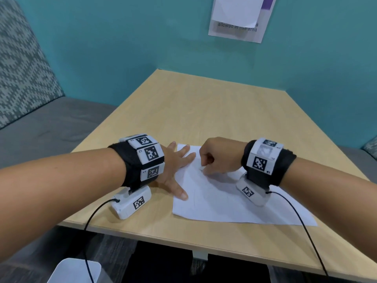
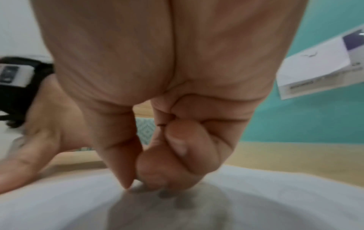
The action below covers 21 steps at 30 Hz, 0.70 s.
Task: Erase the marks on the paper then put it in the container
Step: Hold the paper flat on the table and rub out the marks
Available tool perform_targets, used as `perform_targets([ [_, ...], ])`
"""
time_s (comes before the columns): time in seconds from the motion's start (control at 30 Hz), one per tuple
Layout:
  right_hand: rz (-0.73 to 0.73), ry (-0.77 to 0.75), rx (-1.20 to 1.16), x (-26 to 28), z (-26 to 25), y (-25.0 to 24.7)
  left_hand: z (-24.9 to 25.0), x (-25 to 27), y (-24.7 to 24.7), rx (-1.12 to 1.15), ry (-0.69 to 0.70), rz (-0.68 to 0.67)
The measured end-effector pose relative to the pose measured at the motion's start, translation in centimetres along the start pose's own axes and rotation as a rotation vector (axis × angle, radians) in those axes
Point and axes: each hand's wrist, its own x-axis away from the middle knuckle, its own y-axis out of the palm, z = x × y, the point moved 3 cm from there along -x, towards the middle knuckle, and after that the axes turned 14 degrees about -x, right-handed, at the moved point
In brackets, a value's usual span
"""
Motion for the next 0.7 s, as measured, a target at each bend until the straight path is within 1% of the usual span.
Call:
perform_targets([
  [0.1,-0.109,-0.072,-0.003,1.1,-2.1,2.4,0.0,-0.1,0.0,0.024,0.023,0.007],
  [0.17,-0.137,-0.091,-0.006,1.1,-2.3,2.5,-0.1,-0.2,0.1,0.03,0.024,0.007],
  [0.23,-0.08,-0.046,0.032,0.2,-0.9,0.9,-0.1,-0.2,0.0,0.014,0.005,0.0],
  [0.3,-0.026,0.013,-0.005,-0.4,0.3,-0.2,-0.1,-0.1,0.0,0.006,-0.007,-0.004],
  [0.33,-0.018,0.015,-0.016,-0.3,0.3,-0.1,-0.1,-0.2,0.1,0.004,-0.005,0.003],
  [0.47,-0.102,-0.06,-0.028,0.7,-1.1,1.8,-0.3,-0.3,0.3,0.013,0.006,0.015],
  [0.5,-0.091,-0.051,-0.025,0.4,-0.7,1.4,-0.2,-0.2,0.3,0.013,0.004,0.008],
  [0.6,-0.002,0.04,-0.05,-0.4,1.1,-0.6,0.0,0.1,-0.1,0.012,-0.01,0.003],
  [0.63,0.005,0.047,-0.057,-0.4,1.3,-0.5,0.1,0.2,-0.1,0.01,-0.011,0.004],
  [0.7,-0.04,0.012,-0.049,-0.2,0.6,0.5,0.0,0.2,-0.2,0.012,-0.011,0.002],
])
